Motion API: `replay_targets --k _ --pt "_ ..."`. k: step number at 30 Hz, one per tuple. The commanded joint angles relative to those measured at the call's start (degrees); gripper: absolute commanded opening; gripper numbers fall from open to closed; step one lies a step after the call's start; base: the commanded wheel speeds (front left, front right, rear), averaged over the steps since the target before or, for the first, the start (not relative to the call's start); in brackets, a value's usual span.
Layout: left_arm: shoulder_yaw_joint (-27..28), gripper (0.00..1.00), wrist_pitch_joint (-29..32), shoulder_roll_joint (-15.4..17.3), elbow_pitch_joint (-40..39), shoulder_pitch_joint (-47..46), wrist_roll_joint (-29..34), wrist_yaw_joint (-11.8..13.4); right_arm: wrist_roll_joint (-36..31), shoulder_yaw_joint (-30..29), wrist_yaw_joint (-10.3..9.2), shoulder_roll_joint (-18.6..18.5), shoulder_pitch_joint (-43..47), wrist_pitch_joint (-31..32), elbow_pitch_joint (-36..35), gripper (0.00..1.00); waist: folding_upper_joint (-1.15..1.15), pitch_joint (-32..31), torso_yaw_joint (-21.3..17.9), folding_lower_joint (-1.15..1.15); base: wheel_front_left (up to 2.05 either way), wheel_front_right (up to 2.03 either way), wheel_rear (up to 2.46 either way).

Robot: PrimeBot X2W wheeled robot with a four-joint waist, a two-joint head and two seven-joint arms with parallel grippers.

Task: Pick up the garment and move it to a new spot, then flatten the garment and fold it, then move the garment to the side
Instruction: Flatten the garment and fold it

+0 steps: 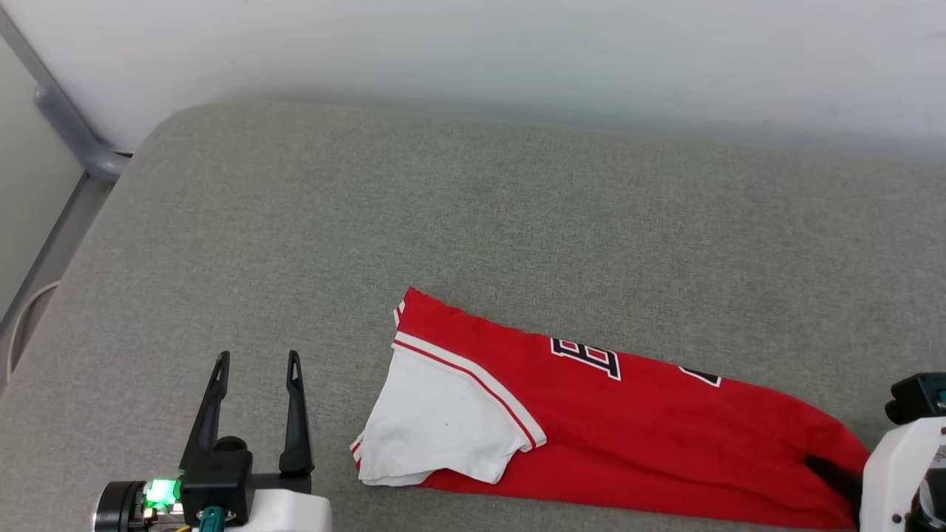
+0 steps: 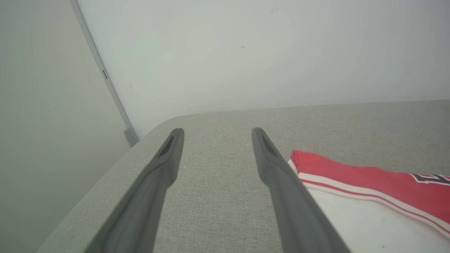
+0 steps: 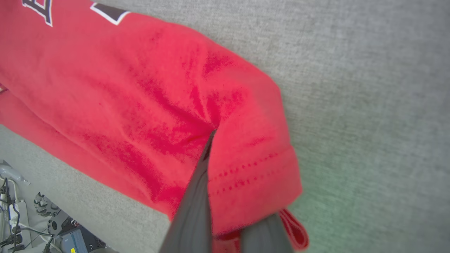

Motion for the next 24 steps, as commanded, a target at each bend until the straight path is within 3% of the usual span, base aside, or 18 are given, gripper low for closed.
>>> replay_targets --k 1,16,24 --pt "0.65 1.00 -0.12 -0.30 0.16 0.82 0.78 -0.47 0.06 0.78 -0.06 -0.43 -0.03 -0.64 1.25 0.00 0.00 -0.78 -0.37 0.00 0.00 0.00 0.00" --pt "2.87 1.00 -0.12 -1.83 1.45 3.30 3.47 -4.53 -1.04 -3.43 -0.08 -10.09 -0.87 -4.16 10.25 0.00 0.00 -4.37 -2.03 0.00 0.00 0.00 0.00" --pt "3.31 1.00 -0.12 -1.81 2.22 4.33 4.10 -5.75 -0.07 -3.60 -0.07 -10.91 -0.23 -0.95 2.38 0.00 0.00 -5.77 -3.19 0.00 0.00 0.00 0.00"
